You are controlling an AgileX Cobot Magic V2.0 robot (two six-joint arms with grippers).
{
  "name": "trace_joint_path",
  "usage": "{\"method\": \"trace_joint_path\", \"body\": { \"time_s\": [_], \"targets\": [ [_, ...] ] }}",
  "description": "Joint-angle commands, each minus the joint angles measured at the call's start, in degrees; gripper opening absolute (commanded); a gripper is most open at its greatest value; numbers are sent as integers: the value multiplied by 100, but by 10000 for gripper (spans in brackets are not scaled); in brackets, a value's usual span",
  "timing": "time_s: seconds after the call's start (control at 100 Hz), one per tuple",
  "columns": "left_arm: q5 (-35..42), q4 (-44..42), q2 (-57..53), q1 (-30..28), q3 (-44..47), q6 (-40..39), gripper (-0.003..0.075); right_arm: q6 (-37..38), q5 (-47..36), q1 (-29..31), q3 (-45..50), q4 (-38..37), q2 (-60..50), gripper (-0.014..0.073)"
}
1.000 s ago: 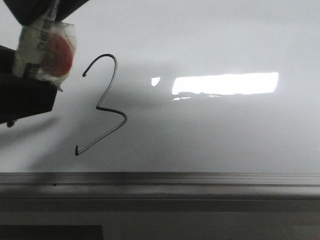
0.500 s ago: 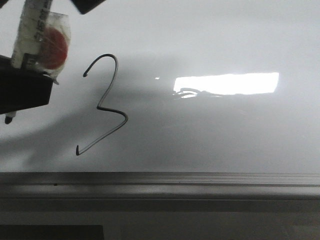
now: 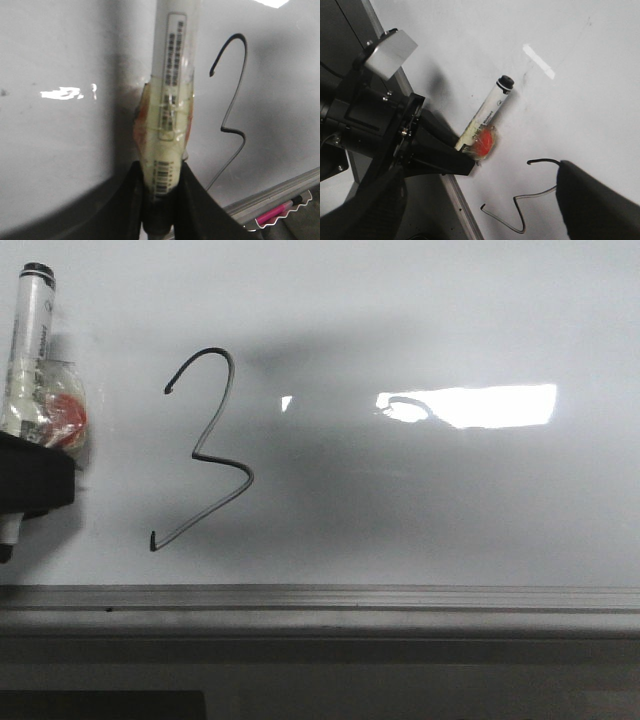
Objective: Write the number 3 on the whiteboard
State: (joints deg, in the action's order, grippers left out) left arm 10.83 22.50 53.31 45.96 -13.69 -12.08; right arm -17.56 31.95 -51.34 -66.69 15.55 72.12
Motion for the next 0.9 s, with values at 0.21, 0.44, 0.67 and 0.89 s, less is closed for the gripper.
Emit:
{"method": "trace_joint_path", "body": {
  "time_s": [0.21,0.44,0.67,0.89],
  "targets": [
    [494,153,277,-1,-139,-60,83,-50,-360,41,-194,17,-171,539],
    [700,160,277,-1,-139,-60,372,-50,-360,41,-194,27,-171,539],
    [616,160,52,-1,-139,30,371,-50,-111,49,-194,18,-182,539],
    [241,148,-947,-1,-139,337,360,15,28,49,-184,3,-471,239]
  ]
}}
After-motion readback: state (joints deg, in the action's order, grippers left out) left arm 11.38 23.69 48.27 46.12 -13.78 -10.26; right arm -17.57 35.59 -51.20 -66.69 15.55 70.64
